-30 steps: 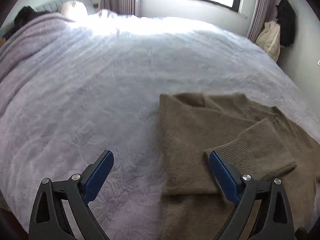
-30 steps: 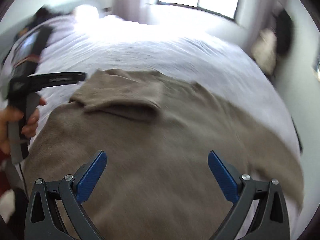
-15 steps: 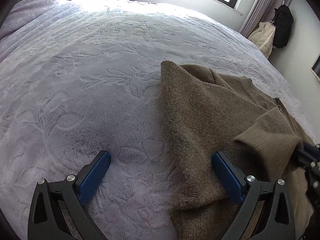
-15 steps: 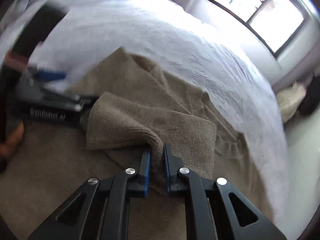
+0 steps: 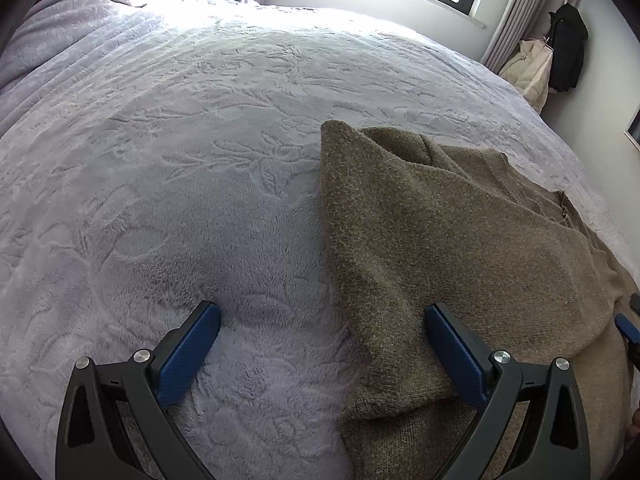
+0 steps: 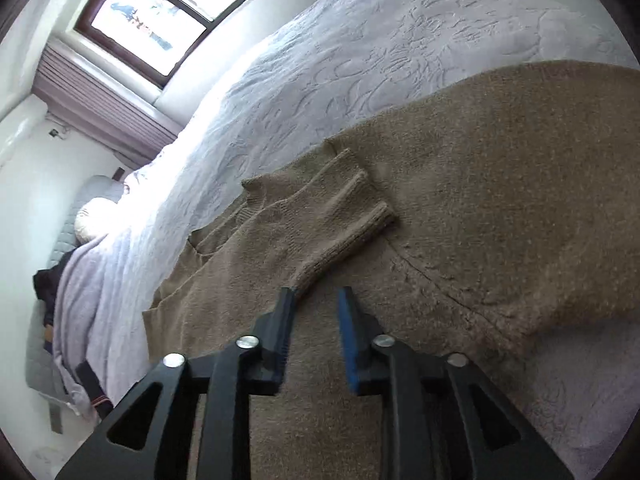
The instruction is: Fold small clothes
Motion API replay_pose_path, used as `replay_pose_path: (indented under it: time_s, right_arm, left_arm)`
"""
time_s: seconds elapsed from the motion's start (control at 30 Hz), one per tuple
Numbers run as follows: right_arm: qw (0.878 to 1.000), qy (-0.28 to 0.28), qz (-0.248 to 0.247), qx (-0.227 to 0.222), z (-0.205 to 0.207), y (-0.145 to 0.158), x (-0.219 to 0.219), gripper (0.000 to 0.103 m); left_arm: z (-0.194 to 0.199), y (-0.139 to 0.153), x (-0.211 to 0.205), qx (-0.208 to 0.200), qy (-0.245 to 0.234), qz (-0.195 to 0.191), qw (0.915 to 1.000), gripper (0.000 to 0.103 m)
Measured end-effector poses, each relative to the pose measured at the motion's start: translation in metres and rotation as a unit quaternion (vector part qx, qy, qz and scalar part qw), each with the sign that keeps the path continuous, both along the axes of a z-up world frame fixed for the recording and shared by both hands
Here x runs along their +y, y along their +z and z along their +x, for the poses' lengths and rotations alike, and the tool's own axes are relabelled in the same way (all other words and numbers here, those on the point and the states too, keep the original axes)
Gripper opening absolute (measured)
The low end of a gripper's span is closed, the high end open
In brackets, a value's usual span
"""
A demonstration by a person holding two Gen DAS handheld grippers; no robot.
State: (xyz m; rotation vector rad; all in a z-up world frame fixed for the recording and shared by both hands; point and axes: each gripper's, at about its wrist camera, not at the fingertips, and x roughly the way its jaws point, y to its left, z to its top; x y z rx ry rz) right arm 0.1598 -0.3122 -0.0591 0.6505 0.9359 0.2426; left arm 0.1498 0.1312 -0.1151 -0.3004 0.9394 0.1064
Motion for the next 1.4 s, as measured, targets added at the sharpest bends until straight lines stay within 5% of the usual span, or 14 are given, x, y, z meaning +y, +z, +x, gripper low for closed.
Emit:
replay_pose_path:
  time_s: [0.03, 0.1, 0.17, 0.2, 0.37, 0.53, 0.63, 0.7, 0.73, 0.8, 0.93, 1.2, 1.33, 1.4]
  right_arm:
    - [1.0, 0.006, 0.009, -0.007, 0.003, 0.003, 0.006, 0.07]
    - [1.0, 0.004, -0.012, 0.002, 0.012, 0.004, 0.015, 0.07]
    - [1.0, -0.003, -0.026, 0.017, 0.02, -0.001, 0.02, 0.025]
    - [0.999, -0.007, -0.035, 0.032, 0.023, -0.007, 0.021, 0.014]
    - [0.998, -0.036, -0.044, 0.042, 0.004, -0.019, 0.002, 0.007]
    - [1.0, -0.001, 0.011, 0.028, -0.004, -0.011, -0.01, 0.016]
    - [0.998, -0.002, 0.061, 0.017, 0.007, -0.015, -0.013, 0.056]
    - [0.997, -0.014, 0.068, 0.016, 0.017, -0.018, -0.009, 0.057]
    - [0.998, -0.018, 0.061, 0.026, 0.025, -0.02, -0.005, 0.055]
    - [0.998, -0.026, 0.037, 0.048, 0.035, -0.022, 0.002, 0.009]
    - [1.0, -0.01, 0.017, 0.014, 0.019, -0.004, 0.011, 0.007]
    - [0.999, -0.012, 0.019, 0.048, -0.015, -0.017, -0.014, 0.013]
    - [0.999, 0.025, -0.022, 0.022, -0.046, 0.0, -0.002, 0.05]
    - [0.999, 0.026, -0.036, 0.012, -0.062, 0.006, -0.001, 0.057]
  left_arm:
    - [0.0, 0.0, 0.0, 0.0, 0.0, 0.001, 1.0, 0.102]
    - [0.0, 0.0, 0.0, 0.0, 0.0, 0.001, 1.0, 0.102]
    - [0.0, 0.0, 0.001, 0.0, 0.0, 0.001, 1.0, 0.102]
    - [-0.001, 0.0, 0.001, 0.0, 0.0, 0.001, 1.0, 0.102]
    - [0.0, -0.001, 0.001, 0.0, 0.001, 0.001, 1.0, 0.102]
    - [0.001, 0.001, 0.0, 0.009, 0.003, 0.002, 1.0, 0.102]
    - [-0.001, 0.014, 0.0, 0.024, 0.019, 0.005, 0.9995, 0.102]
    - [-0.005, 0.021, 0.001, 0.03, 0.024, -0.003, 0.9993, 0.102]
    - [-0.005, 0.022, 0.0, 0.036, 0.025, 0.0, 0.999, 0.102]
    - [-0.004, 0.021, -0.002, 0.05, 0.027, 0.027, 0.998, 0.102]
    - [-0.007, 0.012, -0.004, 0.042, 0.018, 0.063, 0.997, 0.102]
    - [-0.024, 0.037, -0.013, 0.029, 0.008, 0.087, 0.9958, 0.102]
    - [-0.042, 0.059, -0.032, 0.007, -0.023, 0.082, 0.9963, 0.102]
    - [-0.052, 0.065, -0.047, 0.002, -0.042, 0.082, 0.9957, 0.102]
